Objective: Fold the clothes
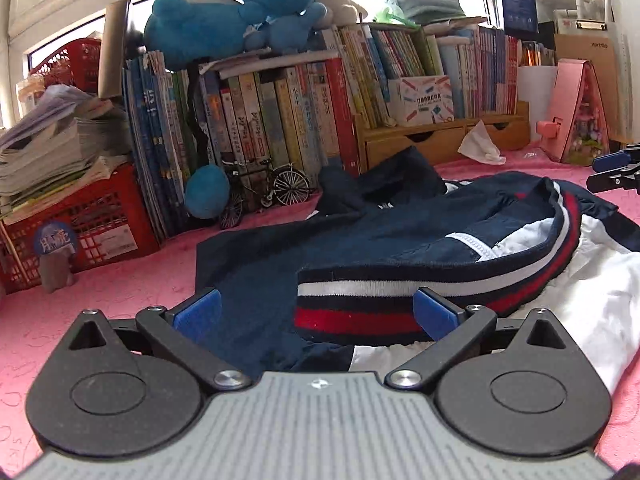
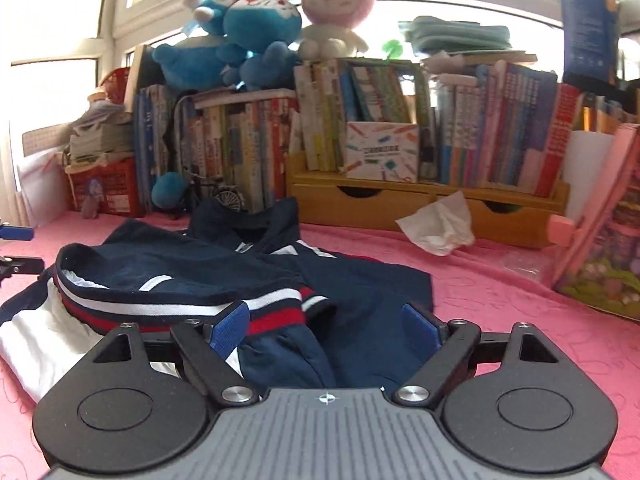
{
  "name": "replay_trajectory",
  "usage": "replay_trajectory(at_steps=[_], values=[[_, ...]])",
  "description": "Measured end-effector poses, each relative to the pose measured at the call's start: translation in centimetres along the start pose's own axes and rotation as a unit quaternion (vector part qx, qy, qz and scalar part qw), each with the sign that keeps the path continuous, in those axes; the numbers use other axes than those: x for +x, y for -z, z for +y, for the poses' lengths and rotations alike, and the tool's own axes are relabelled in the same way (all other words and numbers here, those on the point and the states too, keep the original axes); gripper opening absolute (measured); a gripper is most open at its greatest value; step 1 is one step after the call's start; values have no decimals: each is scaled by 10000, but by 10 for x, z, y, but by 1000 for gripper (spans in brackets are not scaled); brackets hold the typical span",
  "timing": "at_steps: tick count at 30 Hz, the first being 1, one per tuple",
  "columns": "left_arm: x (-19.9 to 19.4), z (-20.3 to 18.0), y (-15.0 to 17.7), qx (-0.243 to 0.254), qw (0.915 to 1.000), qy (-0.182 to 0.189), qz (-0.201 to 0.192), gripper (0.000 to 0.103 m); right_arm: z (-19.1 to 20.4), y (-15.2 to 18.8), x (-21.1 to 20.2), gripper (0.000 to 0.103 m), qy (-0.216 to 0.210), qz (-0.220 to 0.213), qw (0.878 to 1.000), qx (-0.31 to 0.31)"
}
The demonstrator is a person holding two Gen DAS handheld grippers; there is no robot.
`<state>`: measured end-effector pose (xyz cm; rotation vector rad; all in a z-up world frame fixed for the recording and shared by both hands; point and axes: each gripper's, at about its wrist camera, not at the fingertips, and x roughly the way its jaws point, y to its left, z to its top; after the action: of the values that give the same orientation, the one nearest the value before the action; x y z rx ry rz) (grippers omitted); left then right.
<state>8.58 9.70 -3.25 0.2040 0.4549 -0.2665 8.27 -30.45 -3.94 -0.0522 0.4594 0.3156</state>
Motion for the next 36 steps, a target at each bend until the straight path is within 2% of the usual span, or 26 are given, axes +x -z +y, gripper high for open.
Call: replay_trajectory(at_steps=[4, 6, 8, 9, 10, 11, 12, 13, 15, 18, 20, 23, 27, 30, 34, 36], values=[[18, 10, 5, -618, 9960, 548, 350, 99, 5, 0, 35, 84, -316, 465, 9984, 68], [20, 10, 8, -780, 9942, 587, 445, 81, 6, 5, 47, 84, -429, 649, 9968, 189], [19, 8, 11, -874, 9940, 492, 439, 57, 5, 11, 56, 83, -556, 824, 9942, 418], [17, 6, 13, -899, 9942, 418, 406, 42, 4, 15, 58, 76, -690, 924, 9916, 579], [14, 5, 15, -922, 9944, 357, 368, 36, 4, 18, 59, 61, -843, 1028, 9883, 751], [8, 3, 15, -934, 9946, 347, 297, 23, 6, 19, 56, 56, -885, 1045, 9875, 780], [0, 0, 14, -909, 9951, 343, 193, 17, 9, 19, 52, 48, -895, 1038, 9876, 770], [-12, -3, 10, -839, 9959, 341, 31, 16, 12, 19, 47, 28, -906, 1031, 9876, 760], [-36, -8, 1, -679, 9966, 344, -308, 15, 18, 14, 31, 15, -829, 842, 9899, 779], [-56, -5, -36, -175, 9954, 244, -911, 15, 27, -13, 2, 13, -724, 287, 9952, 595], [-51, -3, -64, 86, 9934, 78, -1141, 16, 30, -37, -11, 13, -682, -70, 9968, 421], [-8, 4, -99, 121, 9946, -98, -1029, 16, 26, -75, 5, 13, -339, -396, 9984, 201], [68, 10, -114, 115, 9978, -305, -584, 16, 15, -102, 65, 13, -3, -310, 9991, 293], [117, 17, -107, 1, 9993, -350, -114, 17, 9, -102, 118, 13, 192, 34, 9994, 270], [153, 24, -82, -44, 9987, -402, 312, 22, 0, -81, 170, 14, 323, 508, 9974, 408], [165, 25, -70, -7, 9980, -425, 477, 32, -6, -68, 186, 15, 341, 668, 9956, 560]])
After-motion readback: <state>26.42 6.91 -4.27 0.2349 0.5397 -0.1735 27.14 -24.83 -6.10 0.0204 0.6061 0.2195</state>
